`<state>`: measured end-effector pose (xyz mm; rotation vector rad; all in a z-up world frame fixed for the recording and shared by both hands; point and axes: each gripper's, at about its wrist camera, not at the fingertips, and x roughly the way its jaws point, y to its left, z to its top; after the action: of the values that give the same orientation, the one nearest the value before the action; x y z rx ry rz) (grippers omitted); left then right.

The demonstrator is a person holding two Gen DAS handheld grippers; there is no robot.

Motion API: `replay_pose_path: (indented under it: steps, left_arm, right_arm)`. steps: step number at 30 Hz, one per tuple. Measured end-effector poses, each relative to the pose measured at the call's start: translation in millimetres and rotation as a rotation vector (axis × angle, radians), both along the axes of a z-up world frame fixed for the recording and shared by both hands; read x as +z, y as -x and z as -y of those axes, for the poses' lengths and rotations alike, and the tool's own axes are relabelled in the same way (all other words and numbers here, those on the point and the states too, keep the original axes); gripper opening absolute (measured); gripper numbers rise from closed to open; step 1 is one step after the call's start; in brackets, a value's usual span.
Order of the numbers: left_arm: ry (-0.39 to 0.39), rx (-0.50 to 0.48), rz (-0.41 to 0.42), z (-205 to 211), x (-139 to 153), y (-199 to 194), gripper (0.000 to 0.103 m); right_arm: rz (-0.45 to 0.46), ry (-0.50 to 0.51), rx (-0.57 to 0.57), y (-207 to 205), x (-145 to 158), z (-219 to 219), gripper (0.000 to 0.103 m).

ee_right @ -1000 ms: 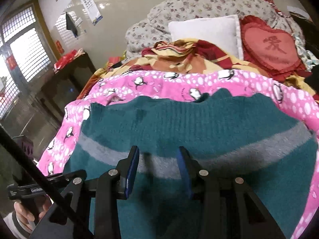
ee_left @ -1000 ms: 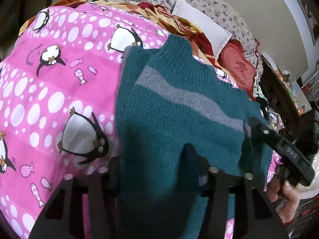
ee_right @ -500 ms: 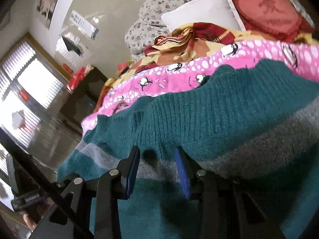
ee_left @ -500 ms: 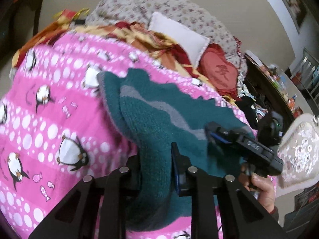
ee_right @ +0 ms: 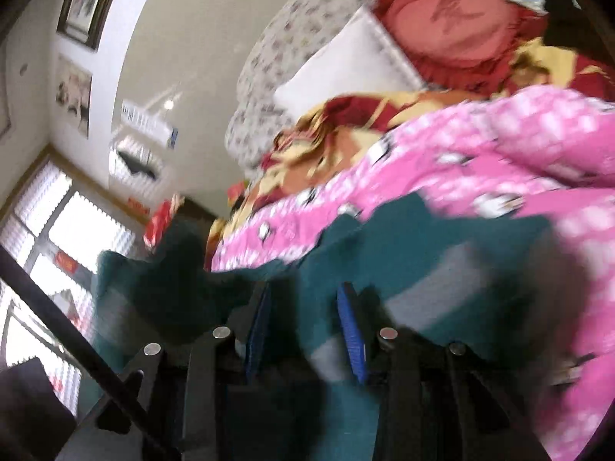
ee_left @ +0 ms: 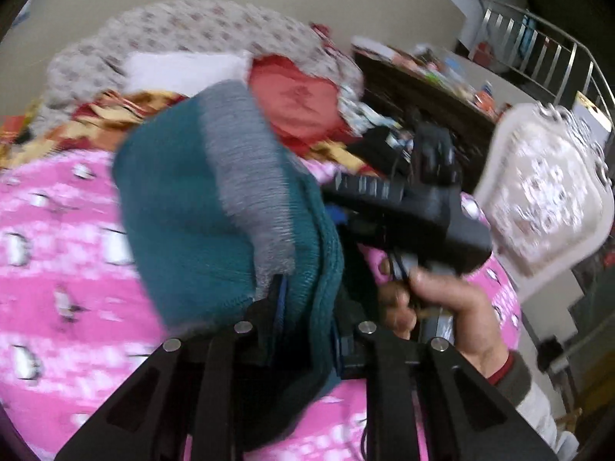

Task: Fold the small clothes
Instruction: 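Lift and fold the sweater over with the left gripper toward the right gripper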

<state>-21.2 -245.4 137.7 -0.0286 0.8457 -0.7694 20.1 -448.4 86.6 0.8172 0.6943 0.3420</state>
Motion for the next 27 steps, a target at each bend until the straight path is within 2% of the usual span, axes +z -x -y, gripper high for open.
replay_pose_path:
  steps: [3,6,7,8,9,10,13,15,18,19,20,22,25,27]
  left_arm:
    - [0.026,-0.065,-0.058,26,-24,0,0.019]
    - [0.068,-0.096,-0.116,33,-36,-3,0.02]
    - [0.075,-0.11,-0.118,32,-35,-3,0.024]
    - [0.084,-0.128,-0.105,29,-31,1,0.028]
    - [0.095,-0.145,-0.091,25,-25,6,0.04]
    - [0.109,-0.167,-0.075,17,-17,12,0.053]
    - [0.119,-0.196,-0.024,-4,2,29,0.069]
    - [0.117,-0.188,0.016,-16,12,33,0.072]
    - [0.137,-0.213,-0.027,-28,14,33,0.072]
    - [0.122,-0.218,-0.046,-30,12,32,0.072]
    - [0.11,-0.218,-0.05,-35,11,33,0.072]
    - [0.088,-0.193,-0.027,-50,8,33,0.072]
    - [-0.005,-0.118,0.016,-68,-1,34,0.073]
    - [-0.019,-0.101,-0.03,-77,-9,28,0.073]
  right_arm:
    - [0.0,-0.046,-0.042,11,-2,25,0.039]
    - [0.002,-0.075,-0.069,23,-2,42,0.041]
    - [0.008,-0.085,-0.072,25,0,45,0.043]
    - [0.018,-0.091,-0.07,29,2,47,0.05]
    - [0.024,-0.086,-0.062,32,5,47,0.057]
    - [0.025,-0.075,-0.049,34,8,46,0.059]
    - [0.036,-0.031,-0.002,45,14,39,0.062]
    - [0.044,0.009,0.032,50,17,31,0.065]
    - [0.054,0.046,0.05,53,21,19,0.067]
    - [0.058,0.039,0.054,53,22,17,0.068]
    - [0.063,0.026,0.064,51,22,14,0.073]
    - [0.045,0.034,0.068,46,19,8,0.079]
    - [0.029,0.101,0.091,37,18,-2,0.079]
    - [0.015,0.112,0.105,27,16,-8,0.079]
